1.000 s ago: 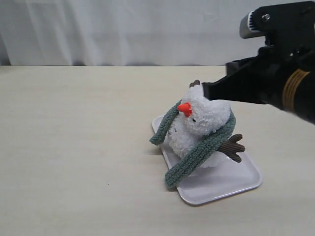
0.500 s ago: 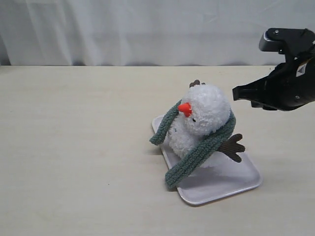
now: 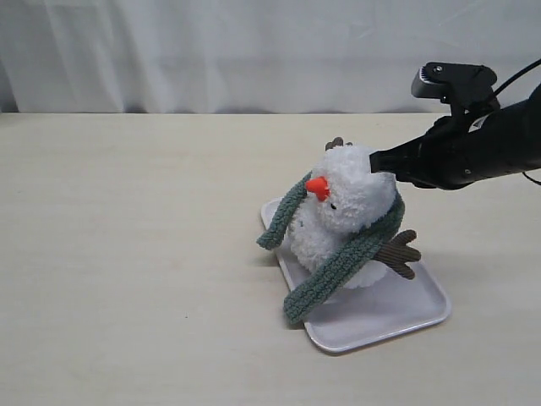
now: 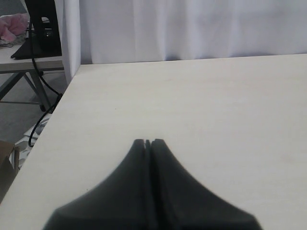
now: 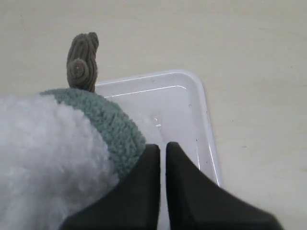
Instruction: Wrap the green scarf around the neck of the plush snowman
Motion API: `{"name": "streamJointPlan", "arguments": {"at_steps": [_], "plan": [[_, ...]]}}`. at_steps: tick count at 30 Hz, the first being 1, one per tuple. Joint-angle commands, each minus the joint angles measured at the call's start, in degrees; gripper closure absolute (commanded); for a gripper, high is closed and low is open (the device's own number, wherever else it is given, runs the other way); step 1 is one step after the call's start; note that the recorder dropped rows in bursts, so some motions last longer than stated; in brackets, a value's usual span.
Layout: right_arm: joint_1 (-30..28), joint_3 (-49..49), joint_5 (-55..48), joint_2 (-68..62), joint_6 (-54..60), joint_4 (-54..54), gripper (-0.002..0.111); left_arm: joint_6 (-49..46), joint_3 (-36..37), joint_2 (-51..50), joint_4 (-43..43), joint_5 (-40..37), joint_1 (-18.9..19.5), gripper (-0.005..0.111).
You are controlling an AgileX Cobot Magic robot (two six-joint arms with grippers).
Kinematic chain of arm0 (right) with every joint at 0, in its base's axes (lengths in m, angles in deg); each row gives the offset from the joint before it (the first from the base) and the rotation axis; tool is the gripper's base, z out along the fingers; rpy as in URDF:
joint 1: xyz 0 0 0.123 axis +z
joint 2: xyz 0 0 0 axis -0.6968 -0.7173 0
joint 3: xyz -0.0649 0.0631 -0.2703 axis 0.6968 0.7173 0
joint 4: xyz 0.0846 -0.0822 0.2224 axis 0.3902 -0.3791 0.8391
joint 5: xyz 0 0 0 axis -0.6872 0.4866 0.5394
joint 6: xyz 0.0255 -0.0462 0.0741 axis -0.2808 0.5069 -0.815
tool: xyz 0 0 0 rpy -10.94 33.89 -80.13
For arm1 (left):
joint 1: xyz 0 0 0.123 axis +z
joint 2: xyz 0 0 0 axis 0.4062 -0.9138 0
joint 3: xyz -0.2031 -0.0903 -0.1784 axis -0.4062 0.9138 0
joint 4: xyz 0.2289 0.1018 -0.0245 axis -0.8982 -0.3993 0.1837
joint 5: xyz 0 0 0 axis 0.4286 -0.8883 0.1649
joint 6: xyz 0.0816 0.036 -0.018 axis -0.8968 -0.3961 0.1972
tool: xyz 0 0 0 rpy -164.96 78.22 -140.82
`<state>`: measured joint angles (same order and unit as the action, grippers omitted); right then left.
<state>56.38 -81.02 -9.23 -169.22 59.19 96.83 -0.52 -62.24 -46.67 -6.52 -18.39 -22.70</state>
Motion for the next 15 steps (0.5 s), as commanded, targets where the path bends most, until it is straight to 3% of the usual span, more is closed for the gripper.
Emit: {"name": "streamJointPlan", "arguments": {"at_steps": [1, 15], "plan": [[-0.38, -0.18, 0.27, -2.44, 0.32, -0.68, 0.104, 0.01, 0.11, 0.13, -0.06, 0.65, 0.0, 0.107], [-0.03, -0.28, 0.25, -3.31, 4.18, 1.22, 0.104, 0.01, 0.11, 0.13, -0.06, 0.65, 0.0, 0.107]]}}
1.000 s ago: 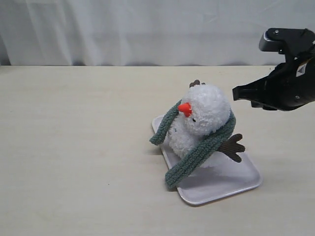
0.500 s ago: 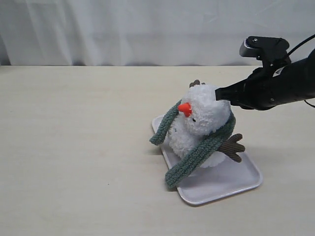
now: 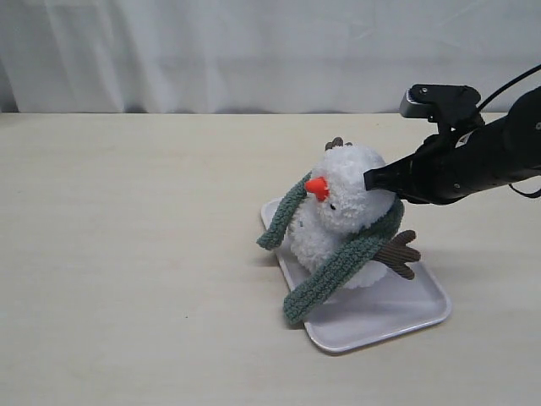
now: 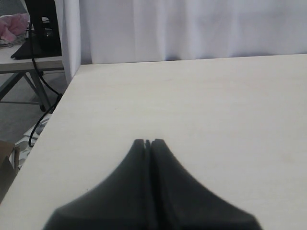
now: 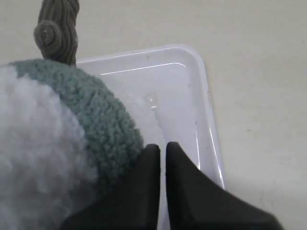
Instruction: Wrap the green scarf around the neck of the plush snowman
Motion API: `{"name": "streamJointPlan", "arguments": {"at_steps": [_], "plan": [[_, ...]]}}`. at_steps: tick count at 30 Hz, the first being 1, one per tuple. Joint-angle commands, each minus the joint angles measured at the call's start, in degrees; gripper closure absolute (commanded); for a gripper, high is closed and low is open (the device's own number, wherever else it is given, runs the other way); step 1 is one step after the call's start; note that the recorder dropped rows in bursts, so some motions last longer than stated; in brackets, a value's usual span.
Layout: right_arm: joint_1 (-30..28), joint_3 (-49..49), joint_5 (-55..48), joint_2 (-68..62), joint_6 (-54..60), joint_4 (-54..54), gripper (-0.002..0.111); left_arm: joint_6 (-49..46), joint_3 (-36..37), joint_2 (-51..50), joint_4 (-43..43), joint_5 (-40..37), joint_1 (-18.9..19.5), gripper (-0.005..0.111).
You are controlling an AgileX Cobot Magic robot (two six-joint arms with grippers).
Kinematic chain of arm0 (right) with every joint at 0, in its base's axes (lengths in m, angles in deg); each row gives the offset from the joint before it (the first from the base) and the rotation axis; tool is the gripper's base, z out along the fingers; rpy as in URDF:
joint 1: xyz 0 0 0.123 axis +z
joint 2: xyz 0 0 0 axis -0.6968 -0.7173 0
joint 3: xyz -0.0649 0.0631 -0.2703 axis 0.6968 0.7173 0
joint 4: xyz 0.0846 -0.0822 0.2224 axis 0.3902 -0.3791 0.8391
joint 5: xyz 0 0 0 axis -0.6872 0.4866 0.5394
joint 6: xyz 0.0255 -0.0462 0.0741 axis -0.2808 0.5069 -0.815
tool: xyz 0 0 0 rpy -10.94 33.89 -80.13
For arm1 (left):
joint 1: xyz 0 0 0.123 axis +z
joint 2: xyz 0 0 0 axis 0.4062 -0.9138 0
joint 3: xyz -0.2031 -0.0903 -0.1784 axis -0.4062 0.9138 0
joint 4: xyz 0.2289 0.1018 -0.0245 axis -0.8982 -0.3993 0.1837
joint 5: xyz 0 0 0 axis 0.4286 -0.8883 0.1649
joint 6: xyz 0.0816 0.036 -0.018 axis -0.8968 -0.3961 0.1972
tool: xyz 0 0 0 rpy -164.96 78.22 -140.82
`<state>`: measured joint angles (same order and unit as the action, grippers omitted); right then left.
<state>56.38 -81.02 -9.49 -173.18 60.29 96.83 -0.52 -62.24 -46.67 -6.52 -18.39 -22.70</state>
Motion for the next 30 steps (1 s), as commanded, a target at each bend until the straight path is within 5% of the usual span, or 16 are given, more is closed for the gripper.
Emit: {"name": "streamJointPlan", "arguments": {"at_steps": [1, 19, 30], "plan": [[-0.03, -0.28, 0.37, 0.64, 4.51, 2.42, 0.104, 0.01, 0.11, 0.13, -0.06, 0.65, 0.0, 0.107], [-0.03, -3.02, -1.75, 0.72, 18.66, 9.43, 0.102, 0.01, 0.11, 0.13, -0.06, 0.65, 0.0, 0.107], [-0.03, -13.57, -16.65, 0.72, 18.21, 9.2, 0.068, 0.01, 0.11, 0.13, -0.06, 0.65, 0.0, 0.107]]}}
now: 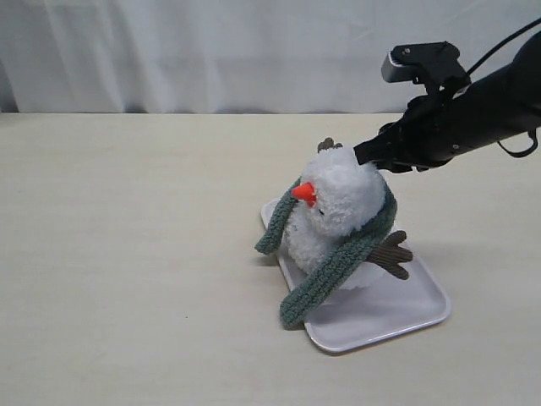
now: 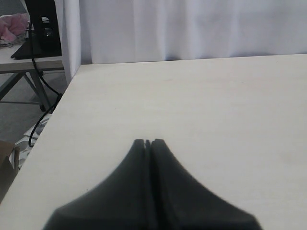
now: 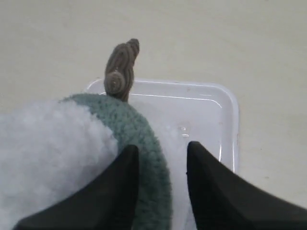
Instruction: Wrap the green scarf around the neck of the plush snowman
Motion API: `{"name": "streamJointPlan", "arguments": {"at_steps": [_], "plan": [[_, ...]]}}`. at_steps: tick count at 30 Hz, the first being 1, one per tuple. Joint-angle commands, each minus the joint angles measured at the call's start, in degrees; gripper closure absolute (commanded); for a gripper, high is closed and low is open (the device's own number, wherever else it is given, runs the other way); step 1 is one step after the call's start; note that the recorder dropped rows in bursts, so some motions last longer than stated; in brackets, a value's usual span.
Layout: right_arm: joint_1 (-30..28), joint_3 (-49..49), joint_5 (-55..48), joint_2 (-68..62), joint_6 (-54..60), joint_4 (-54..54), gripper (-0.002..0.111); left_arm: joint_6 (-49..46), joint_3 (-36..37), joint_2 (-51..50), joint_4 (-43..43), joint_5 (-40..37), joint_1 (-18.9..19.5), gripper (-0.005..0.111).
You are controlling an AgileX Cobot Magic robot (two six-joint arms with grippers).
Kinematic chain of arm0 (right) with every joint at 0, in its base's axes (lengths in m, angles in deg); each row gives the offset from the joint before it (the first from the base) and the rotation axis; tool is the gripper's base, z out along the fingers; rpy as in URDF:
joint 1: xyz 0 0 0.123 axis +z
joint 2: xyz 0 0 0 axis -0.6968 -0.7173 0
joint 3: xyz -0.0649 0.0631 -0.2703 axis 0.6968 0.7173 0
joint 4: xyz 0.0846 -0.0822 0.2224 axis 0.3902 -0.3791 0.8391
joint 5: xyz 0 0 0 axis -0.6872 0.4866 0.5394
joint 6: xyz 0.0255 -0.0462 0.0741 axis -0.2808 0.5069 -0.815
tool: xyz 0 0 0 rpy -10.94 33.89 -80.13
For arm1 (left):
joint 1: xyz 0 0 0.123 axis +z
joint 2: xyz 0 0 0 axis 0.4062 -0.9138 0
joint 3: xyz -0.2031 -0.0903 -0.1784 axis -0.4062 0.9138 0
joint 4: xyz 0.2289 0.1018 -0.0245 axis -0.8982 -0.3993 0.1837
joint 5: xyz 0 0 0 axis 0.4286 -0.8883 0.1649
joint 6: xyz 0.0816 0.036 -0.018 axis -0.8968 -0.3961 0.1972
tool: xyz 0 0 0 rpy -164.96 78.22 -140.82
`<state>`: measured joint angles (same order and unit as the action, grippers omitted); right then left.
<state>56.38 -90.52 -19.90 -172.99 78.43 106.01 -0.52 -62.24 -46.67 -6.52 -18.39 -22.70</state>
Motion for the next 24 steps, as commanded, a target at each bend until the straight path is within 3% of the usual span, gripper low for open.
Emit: {"name": "streamJointPlan", "arguments": {"at_steps": [1, 8, 14, 18, 24], "plan": [[-0.03, -5.15, -7.82, 0.57, -0.45, 0.02, 0.067, 0.01, 0.11, 0.13, -0.06, 0.65, 0.0, 0.107], [0.53, -10.06, -17.81, 3.54, 4.97, 4.22, 0.065, 0.01, 0.11, 0.13, -0.06, 0.65, 0.0, 0.107], [8.8, -10.7, -17.19, 7.57, 9.54, 1.75, 0.065, 0.01, 0.11, 0.13, -0.06, 0.65, 0.0, 0.107], [18.66, -12.23, -14.94, 6.54, -2.77, -14.85, 0.065, 0.01, 0.11, 0.13, -0.06, 0.65, 0.0, 0.107], [32.18, -17.23, -19.92, 0.22, -18.54, -43.53, 0.065, 0.01, 0.11, 0.13, -0.06, 0.65, 0.0, 0.107]]}}
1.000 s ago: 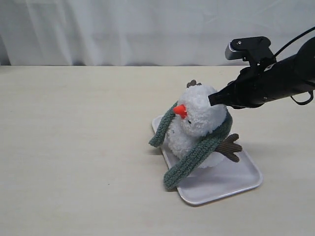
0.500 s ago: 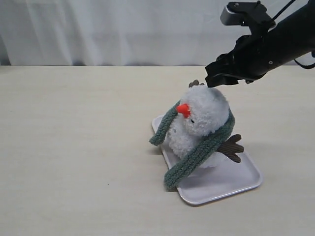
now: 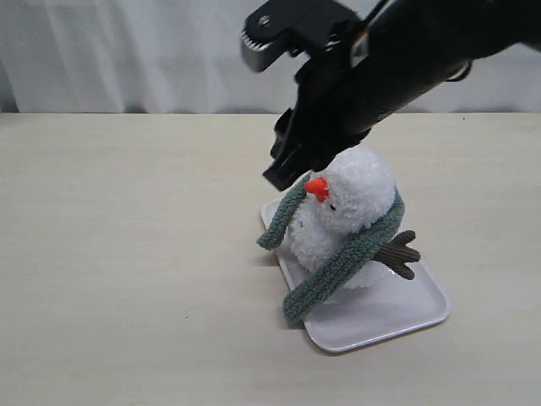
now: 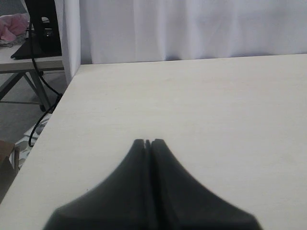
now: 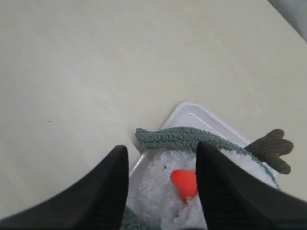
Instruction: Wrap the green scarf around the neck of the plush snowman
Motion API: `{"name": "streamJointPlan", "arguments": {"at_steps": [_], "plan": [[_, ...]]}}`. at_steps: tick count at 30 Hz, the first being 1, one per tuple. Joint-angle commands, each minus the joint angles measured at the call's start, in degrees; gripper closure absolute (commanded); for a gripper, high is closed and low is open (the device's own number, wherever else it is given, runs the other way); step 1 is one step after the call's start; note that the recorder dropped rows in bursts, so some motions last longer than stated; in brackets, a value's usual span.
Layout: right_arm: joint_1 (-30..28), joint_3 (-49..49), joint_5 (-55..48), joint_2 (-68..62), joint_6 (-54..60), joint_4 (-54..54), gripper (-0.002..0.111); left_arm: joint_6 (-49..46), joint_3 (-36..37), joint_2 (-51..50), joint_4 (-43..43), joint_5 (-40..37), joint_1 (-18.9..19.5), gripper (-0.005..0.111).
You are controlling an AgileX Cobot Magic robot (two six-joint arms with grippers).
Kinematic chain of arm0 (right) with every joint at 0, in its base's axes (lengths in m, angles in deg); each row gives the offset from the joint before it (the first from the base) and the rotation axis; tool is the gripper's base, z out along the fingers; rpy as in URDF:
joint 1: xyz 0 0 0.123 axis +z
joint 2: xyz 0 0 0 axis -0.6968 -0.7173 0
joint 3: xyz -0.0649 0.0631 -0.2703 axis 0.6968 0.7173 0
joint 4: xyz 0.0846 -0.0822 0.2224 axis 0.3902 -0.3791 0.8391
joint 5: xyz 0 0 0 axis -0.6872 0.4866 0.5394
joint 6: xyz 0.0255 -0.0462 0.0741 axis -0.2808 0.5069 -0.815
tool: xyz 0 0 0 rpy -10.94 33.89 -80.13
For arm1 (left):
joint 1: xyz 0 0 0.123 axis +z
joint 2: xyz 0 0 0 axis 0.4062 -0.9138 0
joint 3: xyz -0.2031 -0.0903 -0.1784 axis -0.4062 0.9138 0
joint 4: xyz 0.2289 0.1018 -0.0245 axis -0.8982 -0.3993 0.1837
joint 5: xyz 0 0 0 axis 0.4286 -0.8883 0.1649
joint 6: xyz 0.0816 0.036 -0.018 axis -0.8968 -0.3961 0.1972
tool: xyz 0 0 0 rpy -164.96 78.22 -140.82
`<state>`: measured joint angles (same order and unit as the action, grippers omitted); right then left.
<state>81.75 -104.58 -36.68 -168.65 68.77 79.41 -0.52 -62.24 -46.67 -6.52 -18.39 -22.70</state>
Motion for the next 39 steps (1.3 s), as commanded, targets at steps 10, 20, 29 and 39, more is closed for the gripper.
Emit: {"name": "streamJointPlan", "arguments": {"at_steps": [10, 20, 29, 39], "plan": [[14.13, -9.19, -13.61, -19.57, 2.84, -25.32, 0.065, 0.01, 0.11, 0.13, -0.06, 0.65, 0.0, 0.107], [14.58, -9.19, -16.16, -30.12, 2.29, -35.6, 0.051, 0.01, 0.11, 0.13, -0.06, 0.65, 0.0, 0.107], [14.58, -9.19, -13.11, -35.14, 2.26, -40.65, 0.05, 0.01, 0.11, 0.13, -0.06, 0.65, 0.0, 0.107], [14.58, -9.19, -10.96, -37.87, -2.38, -51.67, 0.05, 0.01, 0.11, 0.13, -0.06, 0.65, 0.0, 0.107]]}}
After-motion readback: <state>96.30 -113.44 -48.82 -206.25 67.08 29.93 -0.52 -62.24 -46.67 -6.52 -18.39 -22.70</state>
